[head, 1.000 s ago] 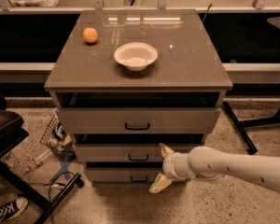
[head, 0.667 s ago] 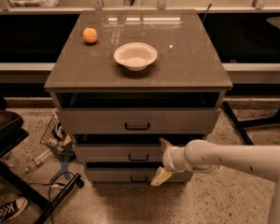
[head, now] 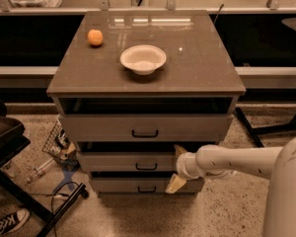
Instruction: Open middle drawer
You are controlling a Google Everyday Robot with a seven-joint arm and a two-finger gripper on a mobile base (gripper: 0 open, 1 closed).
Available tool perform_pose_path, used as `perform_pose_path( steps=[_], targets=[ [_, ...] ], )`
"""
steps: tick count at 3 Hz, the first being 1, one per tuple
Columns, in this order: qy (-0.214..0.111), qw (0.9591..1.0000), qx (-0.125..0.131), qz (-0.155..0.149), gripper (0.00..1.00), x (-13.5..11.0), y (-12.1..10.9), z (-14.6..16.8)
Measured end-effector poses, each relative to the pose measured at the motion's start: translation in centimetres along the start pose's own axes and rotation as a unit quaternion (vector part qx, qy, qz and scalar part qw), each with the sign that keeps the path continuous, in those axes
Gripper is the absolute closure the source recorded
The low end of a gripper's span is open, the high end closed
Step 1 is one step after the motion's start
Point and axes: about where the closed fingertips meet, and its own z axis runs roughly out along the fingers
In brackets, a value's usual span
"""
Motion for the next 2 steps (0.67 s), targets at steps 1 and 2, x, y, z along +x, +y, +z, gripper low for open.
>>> perform_pose_path(
  steps=[1, 2],
  targets=[
    [0.014, 0.9999, -0.001, 0.001, 0.16, 1.12, 0.18, 0.81],
    [0.014, 0.9999, -0.002, 0.000, 0.40, 1.03, 0.26, 0.88]
  ],
)
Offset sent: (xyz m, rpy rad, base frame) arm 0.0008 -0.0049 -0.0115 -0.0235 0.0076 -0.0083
